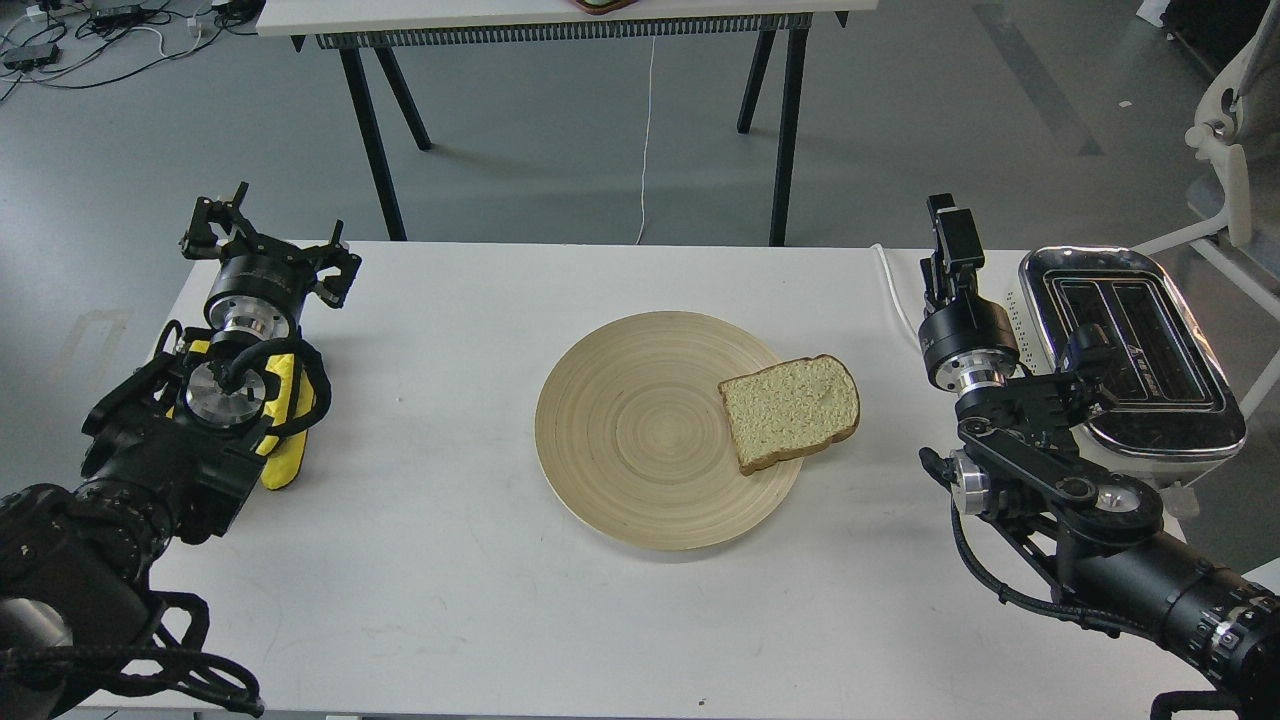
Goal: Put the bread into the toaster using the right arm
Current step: 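Move the right gripper from beside the toaster toward the bread slice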
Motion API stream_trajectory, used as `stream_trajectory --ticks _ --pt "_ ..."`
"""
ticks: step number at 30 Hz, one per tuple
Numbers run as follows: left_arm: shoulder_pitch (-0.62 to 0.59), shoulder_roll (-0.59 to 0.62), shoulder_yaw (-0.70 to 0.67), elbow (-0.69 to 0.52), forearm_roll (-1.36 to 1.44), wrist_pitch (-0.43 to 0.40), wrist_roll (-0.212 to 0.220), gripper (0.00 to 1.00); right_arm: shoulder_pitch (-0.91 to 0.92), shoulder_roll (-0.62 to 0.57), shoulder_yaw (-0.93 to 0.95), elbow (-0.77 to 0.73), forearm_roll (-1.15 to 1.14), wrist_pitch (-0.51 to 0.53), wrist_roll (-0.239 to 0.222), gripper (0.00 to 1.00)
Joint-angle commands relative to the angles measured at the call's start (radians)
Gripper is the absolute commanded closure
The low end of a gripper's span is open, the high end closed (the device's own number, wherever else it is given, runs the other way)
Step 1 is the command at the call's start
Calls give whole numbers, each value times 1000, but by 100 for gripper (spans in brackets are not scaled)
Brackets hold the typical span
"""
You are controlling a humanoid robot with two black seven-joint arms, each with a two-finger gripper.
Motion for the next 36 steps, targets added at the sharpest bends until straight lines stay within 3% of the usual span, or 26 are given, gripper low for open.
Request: stream_trajectory --ticks 1,12,23,36 --pt "0 0 1 -2 1 0 0 0 2 0 -1 0 0 0 0 7" --pt "-2 -2 18 -5 2 0 0 0 8 -3 -19 9 -23 0 0 6" --pt "-2 -2 18 -5 2 0 0 0 3 -15 -247 -3 -61 0 0 6" --pt "-2 -2 20 -5 2 0 1 0 -30 -78 -260 -4 -61 0 0 6"
